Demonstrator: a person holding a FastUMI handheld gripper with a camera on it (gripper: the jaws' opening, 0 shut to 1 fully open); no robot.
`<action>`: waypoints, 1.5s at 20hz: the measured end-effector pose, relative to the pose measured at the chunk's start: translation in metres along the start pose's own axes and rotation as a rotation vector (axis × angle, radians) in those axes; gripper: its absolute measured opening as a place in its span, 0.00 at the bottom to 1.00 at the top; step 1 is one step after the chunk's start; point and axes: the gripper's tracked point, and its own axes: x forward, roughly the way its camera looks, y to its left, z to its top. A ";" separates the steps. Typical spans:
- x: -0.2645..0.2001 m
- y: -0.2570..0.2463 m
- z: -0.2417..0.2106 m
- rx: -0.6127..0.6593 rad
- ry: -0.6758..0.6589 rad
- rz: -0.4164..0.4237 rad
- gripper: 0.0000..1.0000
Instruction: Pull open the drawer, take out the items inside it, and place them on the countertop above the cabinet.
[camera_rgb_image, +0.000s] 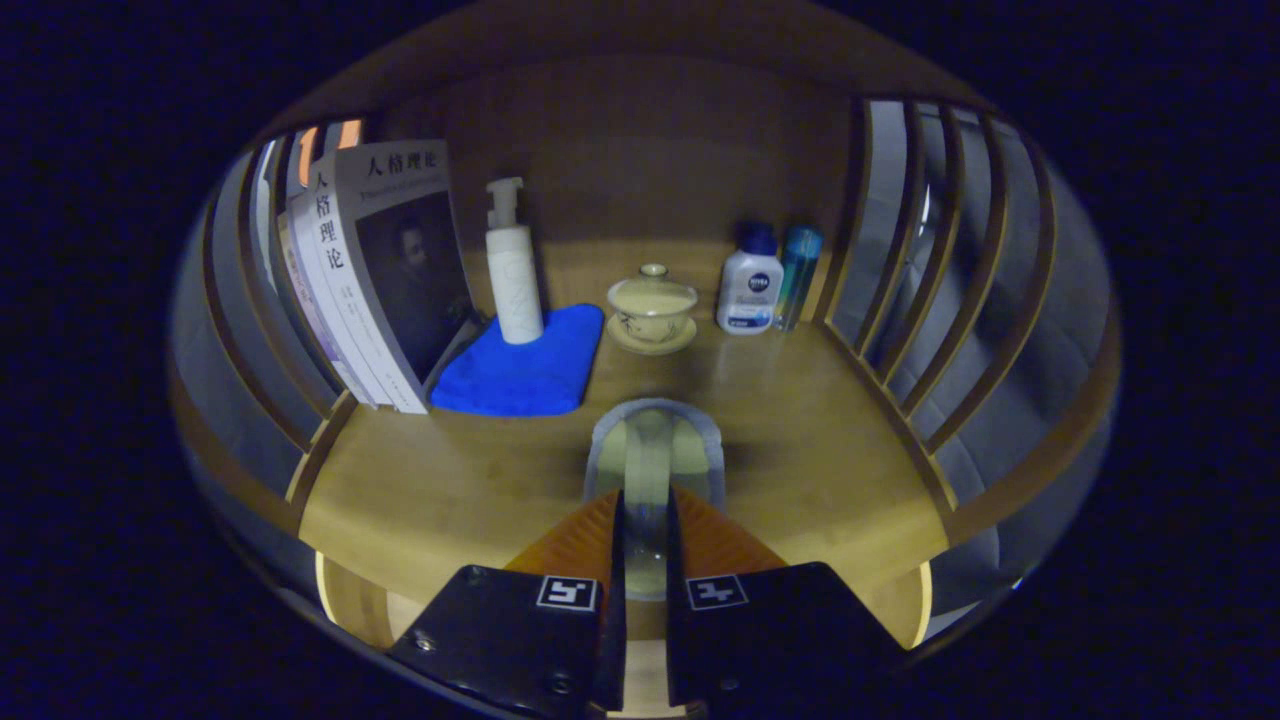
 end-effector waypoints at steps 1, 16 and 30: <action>-0.002 0.003 -0.001 -0.009 -0.001 0.003 0.21; -0.072 0.015 -0.040 -0.037 -0.008 0.087 0.64; -0.198 0.025 -0.080 -0.069 -0.272 0.172 0.73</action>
